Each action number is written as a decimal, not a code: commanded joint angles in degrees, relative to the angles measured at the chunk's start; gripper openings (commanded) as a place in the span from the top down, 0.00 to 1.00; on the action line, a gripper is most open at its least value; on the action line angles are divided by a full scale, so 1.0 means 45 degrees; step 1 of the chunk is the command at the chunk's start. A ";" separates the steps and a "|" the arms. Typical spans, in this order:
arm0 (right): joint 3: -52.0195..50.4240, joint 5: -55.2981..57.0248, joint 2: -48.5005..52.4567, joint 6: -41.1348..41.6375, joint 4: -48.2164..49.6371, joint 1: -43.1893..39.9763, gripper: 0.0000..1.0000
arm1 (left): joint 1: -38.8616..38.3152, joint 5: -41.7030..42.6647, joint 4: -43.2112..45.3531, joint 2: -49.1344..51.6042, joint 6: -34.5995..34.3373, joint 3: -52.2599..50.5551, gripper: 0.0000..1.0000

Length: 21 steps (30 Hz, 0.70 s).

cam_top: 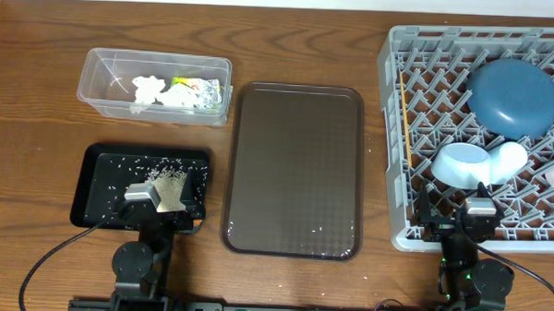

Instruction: Sort waste into correct bins and load items into the dishwasher rack

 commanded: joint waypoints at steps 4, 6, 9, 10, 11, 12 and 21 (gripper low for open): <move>-0.0049 0.0068 -0.0083 0.0214 -0.0019 -0.0131 0.01 | -0.0029 -0.0359 -0.0563 -0.0102 0.0316 -0.0194 0.00; -0.0049 0.0068 -0.0083 0.0214 -0.0019 -0.0131 0.01 | -0.0029 -0.0359 -0.0563 -0.0102 0.0316 -0.0194 0.01; -0.0049 0.0068 -0.0083 0.0214 -0.0019 -0.0131 0.01 | -0.0029 -0.0359 -0.0563 -0.0102 0.0311 -0.0194 0.00; -0.0049 0.0068 -0.0083 0.0214 -0.0019 -0.0131 0.01 | -0.0029 -0.0359 -0.0568 -0.0102 0.0316 -0.0194 0.00; -0.0049 0.0068 -0.0083 0.0214 -0.0019 -0.0131 0.01 | -0.0029 -0.0359 -0.0563 -0.0102 0.0316 -0.0194 0.00; -0.0049 0.0068 -0.0083 0.0214 -0.0019 -0.0131 0.01 | -0.0029 -0.0359 -0.0563 -0.0102 0.0316 -0.0194 0.00; -0.0049 0.0068 -0.0083 0.0214 -0.0015 -0.0131 0.01 | -0.0029 -0.0359 -0.0563 -0.0102 0.0316 -0.0194 0.00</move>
